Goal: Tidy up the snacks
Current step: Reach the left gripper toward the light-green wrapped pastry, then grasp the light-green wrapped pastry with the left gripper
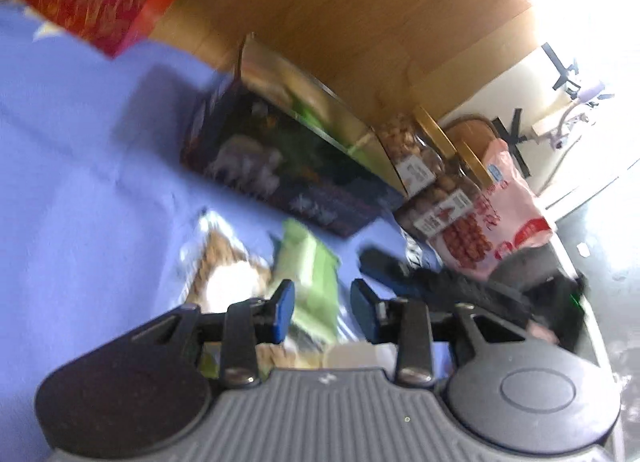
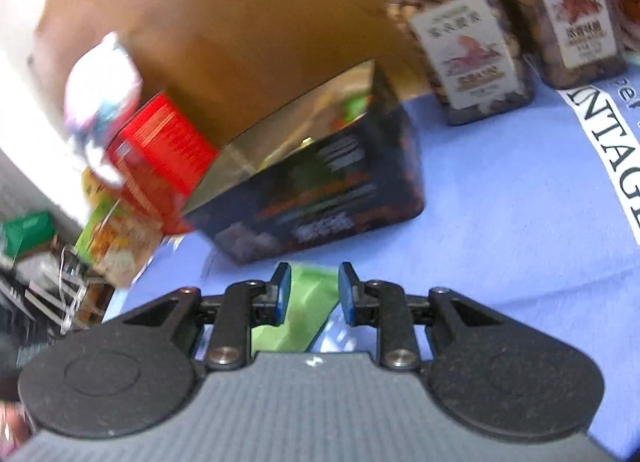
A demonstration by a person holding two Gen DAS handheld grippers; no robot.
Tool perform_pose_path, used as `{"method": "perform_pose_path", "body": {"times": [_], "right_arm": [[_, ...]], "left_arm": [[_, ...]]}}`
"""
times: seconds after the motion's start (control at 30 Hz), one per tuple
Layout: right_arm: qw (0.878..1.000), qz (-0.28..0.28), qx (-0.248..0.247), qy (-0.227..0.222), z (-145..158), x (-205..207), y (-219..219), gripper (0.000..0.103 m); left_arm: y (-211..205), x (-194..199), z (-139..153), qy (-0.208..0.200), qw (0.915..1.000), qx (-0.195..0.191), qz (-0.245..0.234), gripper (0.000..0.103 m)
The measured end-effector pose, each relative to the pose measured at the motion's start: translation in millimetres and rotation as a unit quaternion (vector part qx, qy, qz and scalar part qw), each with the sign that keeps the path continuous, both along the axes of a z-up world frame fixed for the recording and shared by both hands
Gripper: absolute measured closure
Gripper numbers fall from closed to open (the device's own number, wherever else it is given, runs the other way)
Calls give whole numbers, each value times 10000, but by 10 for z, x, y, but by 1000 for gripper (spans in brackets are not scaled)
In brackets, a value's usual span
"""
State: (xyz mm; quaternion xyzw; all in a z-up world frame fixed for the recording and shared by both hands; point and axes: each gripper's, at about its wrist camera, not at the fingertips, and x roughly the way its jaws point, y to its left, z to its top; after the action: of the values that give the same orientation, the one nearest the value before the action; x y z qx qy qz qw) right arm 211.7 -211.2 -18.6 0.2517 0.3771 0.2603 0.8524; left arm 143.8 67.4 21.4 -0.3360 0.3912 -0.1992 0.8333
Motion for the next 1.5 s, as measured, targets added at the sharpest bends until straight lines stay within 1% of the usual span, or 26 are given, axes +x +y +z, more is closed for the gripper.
{"method": "perform_pose_path", "body": {"times": [0.1,0.17,0.2,0.23,0.3,0.33,0.37,0.43,0.47,0.53,0.6,0.67,0.73,0.8,0.87,0.93,1.0,1.07,1.13,1.17,1.23,1.27,1.3,1.33,1.37,1.5], "right_arm": [[9999,57,-93,120,-104,83,86,74],[9993,214,101,274,-182,118,140,77],[9989,273,170,339,-193,99,166,86],[9985,340,202,381,-184,63,195,86],[9981,507,206,283,-84,-56,257,88],[9977,634,170,164,-8,-114,309,96],[9967,796,171,72,69,-194,356,101],[9941,1061,143,-146,256,-407,472,101],[9922,1211,84,-293,346,-539,522,101],[9866,1521,-47,-583,477,-844,663,100],[9815,1689,-176,-880,527,-1087,745,100],[9816,1631,-205,-969,476,-1227,725,96],[9834,1477,-187,-1034,422,-1350,639,96],[9876,1248,-81,-947,355,-1428,511,96],[9899,1101,-123,-891,284,-1471,438,94],[9920,913,-350,-794,225,-1441,399,94],[9939,823,-325,-660,178,-1361,381,94],[9943,584,-512,-731,169,-1298,382,94],[9937,295,-740,-788,175,-1268,371,92],[9943,315,-667,-774,181,-1254,377,90],[9930,499,-648,-856,196,-1269,445,72],[9903,527,-839,-973,210,-1284,507,53],[9875,542,-1029,-1062,218,-1286,554,46],[9841,535,-1241,-1152,222,-1284,613,46],[9813,581,-1390,-1198,217,-1266,657,46],[9765,752,-1648,-1166,168,-1103,738,46]], "left_arm": [[-55,-69,-133,196,9995,-223,-76,56],[-102,-47,-221,306,9993,-224,7,55],[-101,-30,-256,315,9991,-266,43,58],[-74,-13,-276,299,9989,-333,106,63],[35,-10,-274,313,9984,-359,295,65],[95,-25,-263,282,9981,-415,361,74],[159,-49,-247,235,9978,-507,348,77],[287,-136,-199,164,9967,-735,291,84],[349,-206,-161,76,9966,-771,269,84],[462,-375,-88,-77,9974,-673,241,84],[573,-522,-70,-98,9984,-424,352,84],[686,-605,-116,19,9981,-332,510,83],[781,-670,-173,95,9972,-440,599,83],[837,-719,-203,77,9968,-469,636,83],[835,-728,-206,51,9973,-434,592,83],[783,-695,-194,12,9978,-445,485,82],[688,-644,-178,-22,9984,-444,363,80],[570,-587,-142,-75,9990,-377,216,80],[478,-545,-97,-149,9996,-206,144,74],[443,-510,-75,-167,9997,-115,127,72],[411,-440,-51,-199,9998,-17,81,68],[394,-398,-42,-201,9998,20,61,67],[373,-348,-34,-202,9998,61,41,63],[350,-301,-27,-199,9997,118,37,58],[323,-258,-20,-198,9996,180,40,56],[187,-72,-23,-165,9992,329,-174,54]]}}
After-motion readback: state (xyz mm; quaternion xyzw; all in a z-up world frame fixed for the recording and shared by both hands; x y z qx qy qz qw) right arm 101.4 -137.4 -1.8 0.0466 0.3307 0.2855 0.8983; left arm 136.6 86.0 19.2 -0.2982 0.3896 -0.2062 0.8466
